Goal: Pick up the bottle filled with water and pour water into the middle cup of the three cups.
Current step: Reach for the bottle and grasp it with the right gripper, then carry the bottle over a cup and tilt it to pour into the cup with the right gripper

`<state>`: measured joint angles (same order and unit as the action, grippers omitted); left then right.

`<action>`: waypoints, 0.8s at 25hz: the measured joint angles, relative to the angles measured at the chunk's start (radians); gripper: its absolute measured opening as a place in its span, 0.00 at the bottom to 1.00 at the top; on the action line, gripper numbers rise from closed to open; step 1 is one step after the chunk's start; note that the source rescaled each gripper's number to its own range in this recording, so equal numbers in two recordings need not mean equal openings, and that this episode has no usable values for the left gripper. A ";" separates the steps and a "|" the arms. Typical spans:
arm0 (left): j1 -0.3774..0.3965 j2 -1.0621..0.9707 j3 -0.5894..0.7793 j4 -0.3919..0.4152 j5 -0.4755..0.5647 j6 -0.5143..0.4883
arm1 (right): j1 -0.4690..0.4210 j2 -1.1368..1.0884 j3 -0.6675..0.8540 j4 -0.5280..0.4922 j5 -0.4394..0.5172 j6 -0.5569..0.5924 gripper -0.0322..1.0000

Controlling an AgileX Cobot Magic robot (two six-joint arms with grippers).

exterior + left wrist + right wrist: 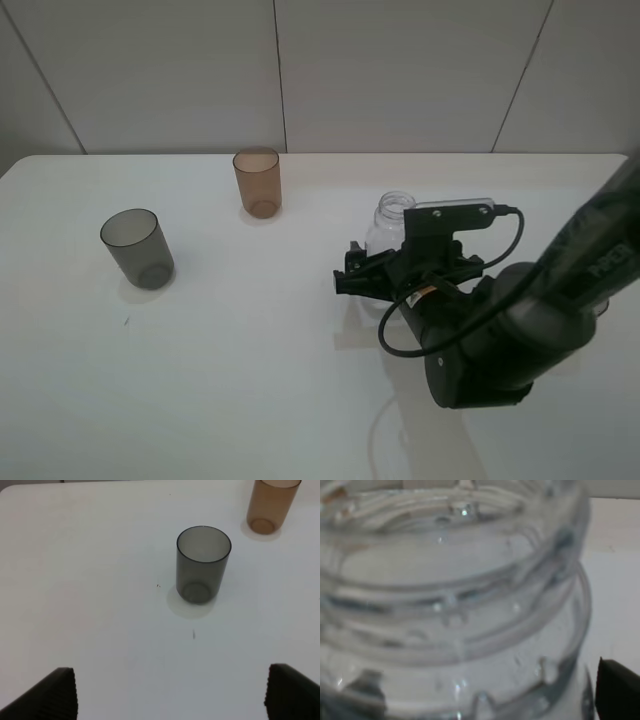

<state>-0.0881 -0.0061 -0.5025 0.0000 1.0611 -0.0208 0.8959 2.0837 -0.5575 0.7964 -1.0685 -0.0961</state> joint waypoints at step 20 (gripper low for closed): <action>0.000 0.000 0.000 0.000 0.000 0.000 | 0.000 -0.167 -0.036 0.036 0.152 -0.232 0.03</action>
<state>-0.0881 -0.0061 -0.5025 0.0000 1.0611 -0.0208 0.8959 1.9169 -0.5936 0.8320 -0.9162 -0.3278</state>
